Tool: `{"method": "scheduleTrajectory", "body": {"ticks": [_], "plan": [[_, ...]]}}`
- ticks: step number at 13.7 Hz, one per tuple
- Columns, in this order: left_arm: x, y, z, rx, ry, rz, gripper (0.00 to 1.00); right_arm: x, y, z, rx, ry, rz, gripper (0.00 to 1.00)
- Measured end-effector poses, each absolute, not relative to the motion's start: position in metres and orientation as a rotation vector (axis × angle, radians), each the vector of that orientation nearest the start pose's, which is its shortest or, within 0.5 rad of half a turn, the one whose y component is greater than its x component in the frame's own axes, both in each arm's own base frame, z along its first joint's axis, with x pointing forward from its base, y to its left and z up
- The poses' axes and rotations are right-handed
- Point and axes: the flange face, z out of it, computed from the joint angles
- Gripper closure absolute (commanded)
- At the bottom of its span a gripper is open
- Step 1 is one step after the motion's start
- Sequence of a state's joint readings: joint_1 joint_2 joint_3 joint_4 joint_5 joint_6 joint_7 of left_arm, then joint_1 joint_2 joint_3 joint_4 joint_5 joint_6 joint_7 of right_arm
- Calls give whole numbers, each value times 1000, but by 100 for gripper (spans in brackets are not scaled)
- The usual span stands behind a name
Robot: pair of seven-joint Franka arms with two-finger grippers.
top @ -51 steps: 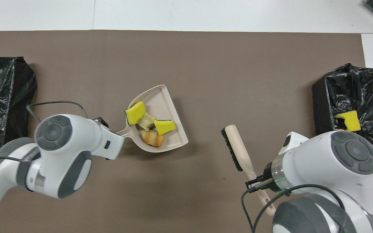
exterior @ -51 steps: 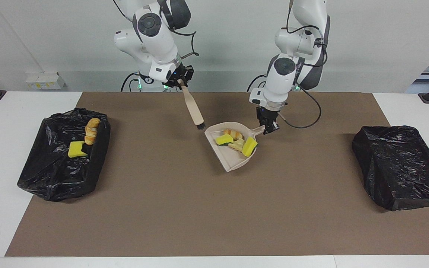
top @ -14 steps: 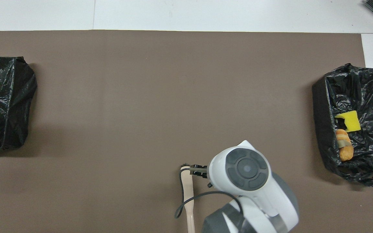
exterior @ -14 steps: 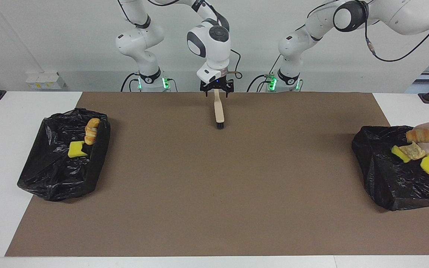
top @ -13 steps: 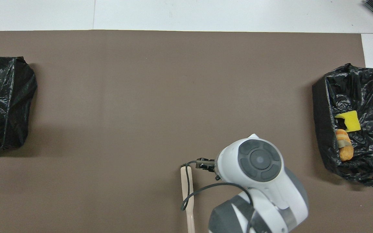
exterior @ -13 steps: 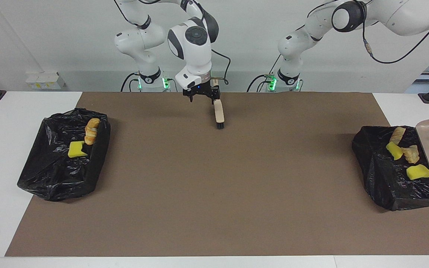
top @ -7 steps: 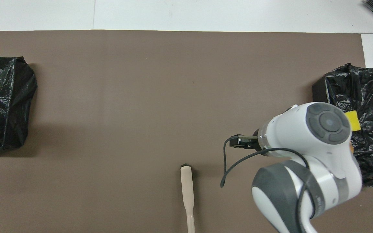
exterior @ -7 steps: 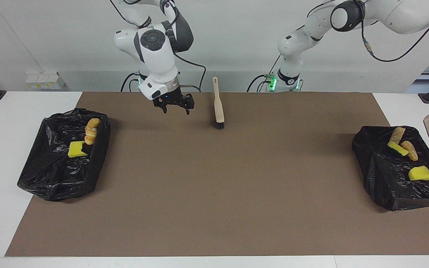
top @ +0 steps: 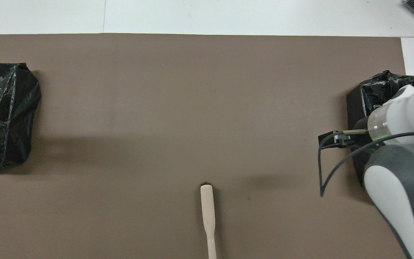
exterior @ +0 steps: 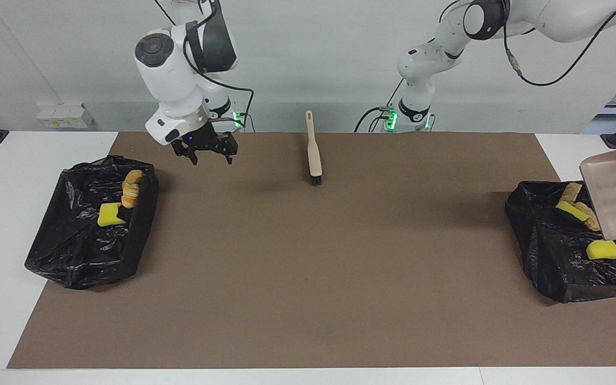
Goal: Sweep and dump trash in bin
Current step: 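Bring the empty dustpan back to the table center with the left gripper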
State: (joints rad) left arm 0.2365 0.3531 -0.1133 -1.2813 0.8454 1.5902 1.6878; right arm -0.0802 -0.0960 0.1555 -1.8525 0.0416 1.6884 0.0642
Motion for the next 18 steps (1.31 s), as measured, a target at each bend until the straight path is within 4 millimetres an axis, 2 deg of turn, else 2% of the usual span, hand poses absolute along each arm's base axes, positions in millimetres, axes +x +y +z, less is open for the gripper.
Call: {"method": "scheduleTrajectory", "body": {"ticks": [2, 5, 8, 9, 12, 16, 18], "plan": [[636, 125, 567, -1939, 1777, 824, 100, 525, 22, 576, -3138, -22, 88, 0], [629, 71, 550, -2120, 1718, 731, 100, 522, -9, 604, -3139, 35, 88, 0], [613, 16, 526, -2352, 1606, 602, 100, 516, -20, 615, -3141, 69, 103, 0], [605, -10, 516, -2420, 1550, 555, 100, 516, -21, 615, -3142, 73, 102, 0], [572, -113, 476, -2657, 1306, 433, 100, 515, -23, 615, -3143, 79, 112, 0], [533, -249, 437, -2913, 876, 239, 100, 510, -33, 613, -3137, 108, 163, 0], [518, -290, 422, -3023, 661, 189, 100, 510, -41, 613, -3134, 130, 163, 0]]}}
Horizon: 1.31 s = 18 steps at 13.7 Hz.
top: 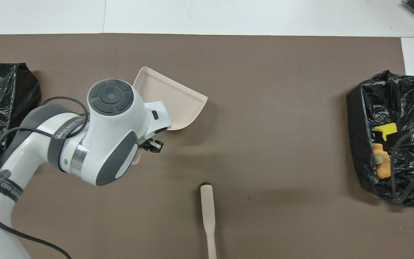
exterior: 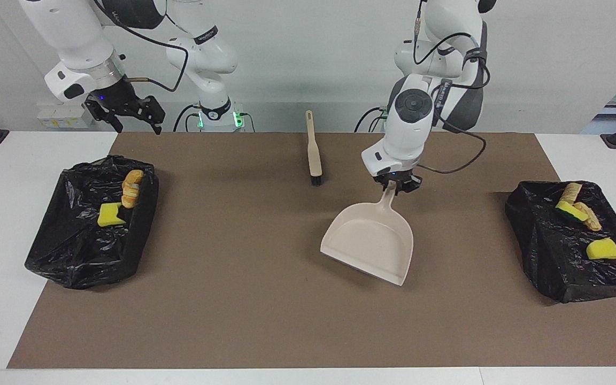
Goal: Sweep and dump trash in bin
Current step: 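Bring the empty dustpan back to the table center with the left gripper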
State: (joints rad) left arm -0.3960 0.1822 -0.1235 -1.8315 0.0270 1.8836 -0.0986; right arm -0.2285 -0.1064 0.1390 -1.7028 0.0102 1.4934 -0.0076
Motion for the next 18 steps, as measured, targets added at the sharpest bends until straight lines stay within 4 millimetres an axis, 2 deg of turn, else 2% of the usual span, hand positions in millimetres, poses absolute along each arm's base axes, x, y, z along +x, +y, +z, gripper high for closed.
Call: {"method": "scheduleTrajectory", "body": {"ticks": [4, 6, 9, 10, 11, 12, 13, 16, 18], "plan": [[516, -343, 400, -3231, 159, 91, 100, 510, -49, 613, -3131, 133, 161, 0], [510, -367, 392, -3257, 103, 81, 100, 516, -47, 621, -3132, 113, 129, 0], [517, -392, 385, -3270, 110, 82, 100, 532, -38, 633, -3129, 73, 84, 0], [518, -400, 380, -3270, 123, 88, 97, 535, -39, 633, -3127, 75, 83, 0], [519, -412, 372, -3270, 143, 97, 78, 537, -43, 632, -3126, 84, 84, 0], [520, -421, 366, -3270, 158, 104, 34, 538, -46, 632, -3123, 93, 84, 0], [522, -428, 361, -3272, 164, 106, 0, 538, -49, 632, -3121, 102, 83, 0], [528, -428, 361, -3274, 157, 101, 0, 537, -59, 633, -3119, 131, 80, 0], [536, -413, 371, -3267, 120, 103, 0, 537, -54, 636, -3120, 119, 69, 0]]}}
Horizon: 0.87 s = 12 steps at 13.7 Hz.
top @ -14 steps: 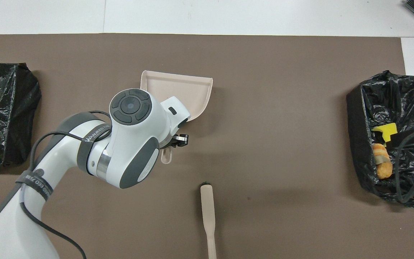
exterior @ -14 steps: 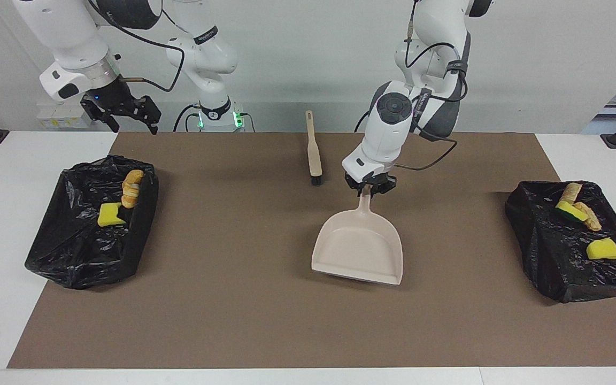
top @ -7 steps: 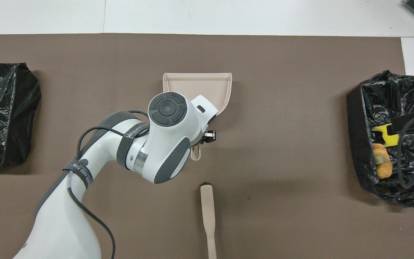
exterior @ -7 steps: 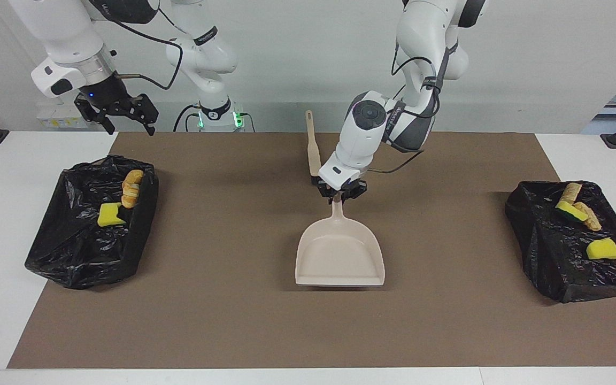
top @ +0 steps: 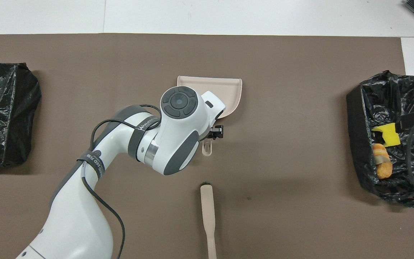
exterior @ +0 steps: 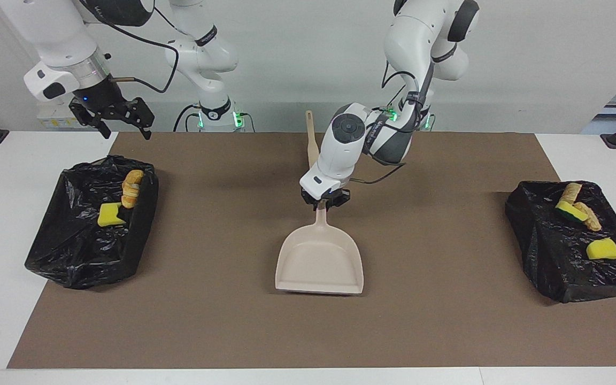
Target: Sweep and dump trash in bin
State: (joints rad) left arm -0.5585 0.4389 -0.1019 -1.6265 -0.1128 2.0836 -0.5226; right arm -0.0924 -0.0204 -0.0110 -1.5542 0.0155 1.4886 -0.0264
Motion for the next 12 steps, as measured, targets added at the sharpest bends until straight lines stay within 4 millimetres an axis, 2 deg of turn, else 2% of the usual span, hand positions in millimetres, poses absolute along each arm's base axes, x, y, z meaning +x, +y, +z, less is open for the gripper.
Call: {"method": "scheduleTrajectory", "body": {"ticks": [1, 3, 6, 7, 9, 12], "plan": [[541, -399, 379, -3260, 101, 110, 0, 537, -51, 638, -3121, 112, 64, 0], [551, -358, 400, -3245, 107, 130, 0, 534, -46, 641, -3122, 97, 64, 0], [561, -258, 428, -3234, 139, 131, 0, 534, -38, 641, -3125, 75, 17, 0], [560, -223, 440, -3234, 165, 119, 0, 535, -37, 640, -3126, 75, 2, 0], [550, -167, 466, -3221, 203, 100, 0, 535, -37, 638, -3125, 105, -2, 0], [540, -111, 508, -3174, 273, 52, 0, 535, -38, 638, -3121, 184, -2, 0]]}}
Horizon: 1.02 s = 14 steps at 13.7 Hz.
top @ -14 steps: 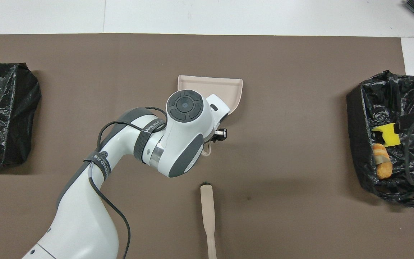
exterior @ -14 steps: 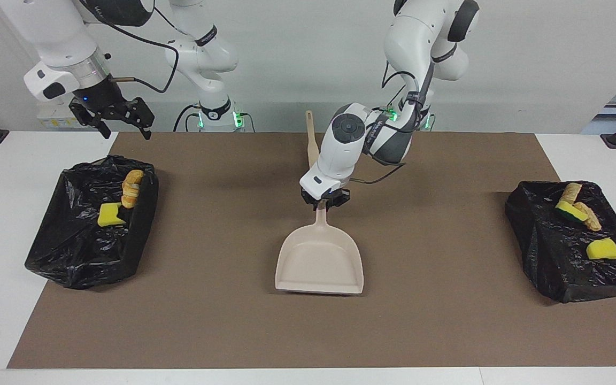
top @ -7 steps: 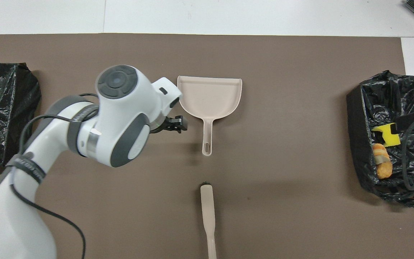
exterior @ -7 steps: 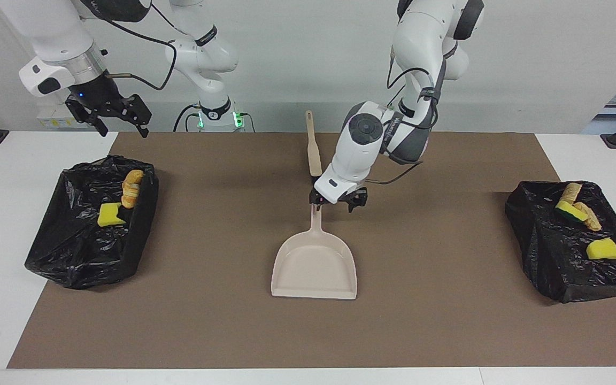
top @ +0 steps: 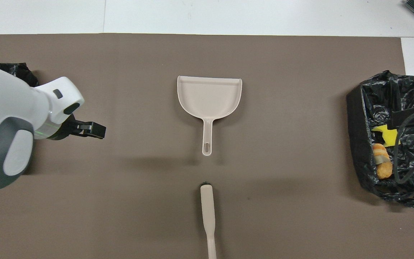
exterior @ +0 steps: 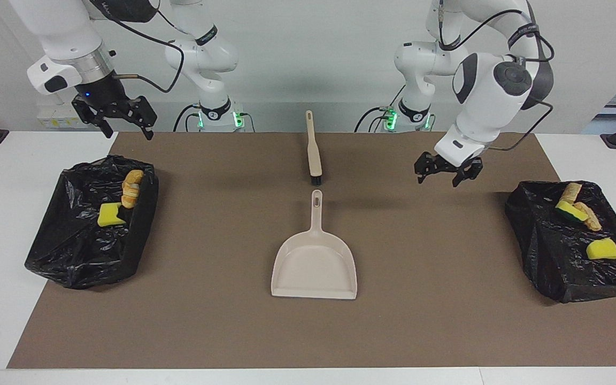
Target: Sweep and dump trash in bin
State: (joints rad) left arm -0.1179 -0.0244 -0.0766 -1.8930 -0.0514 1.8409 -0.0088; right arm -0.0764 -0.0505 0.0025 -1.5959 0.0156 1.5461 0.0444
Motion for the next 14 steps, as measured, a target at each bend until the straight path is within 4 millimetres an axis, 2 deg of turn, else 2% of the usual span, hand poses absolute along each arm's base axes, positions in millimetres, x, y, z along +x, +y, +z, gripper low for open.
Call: {"method": "scheduleTrajectory", "body": {"ticks": [4, 7, 10, 14], "plan": [[539, -52, 570, -3137, 348, 19, 0, 534, -43, 638, -3116, 242, -1, 0], [536, -26, 623, -3124, 354, -1, 0, 532, -41, 637, -3116, 241, 27, 0], [533, -17, 651, -3129, 340, 42, 0, 524, -38, 637, -3115, 233, 95, 0], [533, -21, 665, -3129, 352, 50, 0, 523, -7, 639, -3122, 175, 101, 0]]}}
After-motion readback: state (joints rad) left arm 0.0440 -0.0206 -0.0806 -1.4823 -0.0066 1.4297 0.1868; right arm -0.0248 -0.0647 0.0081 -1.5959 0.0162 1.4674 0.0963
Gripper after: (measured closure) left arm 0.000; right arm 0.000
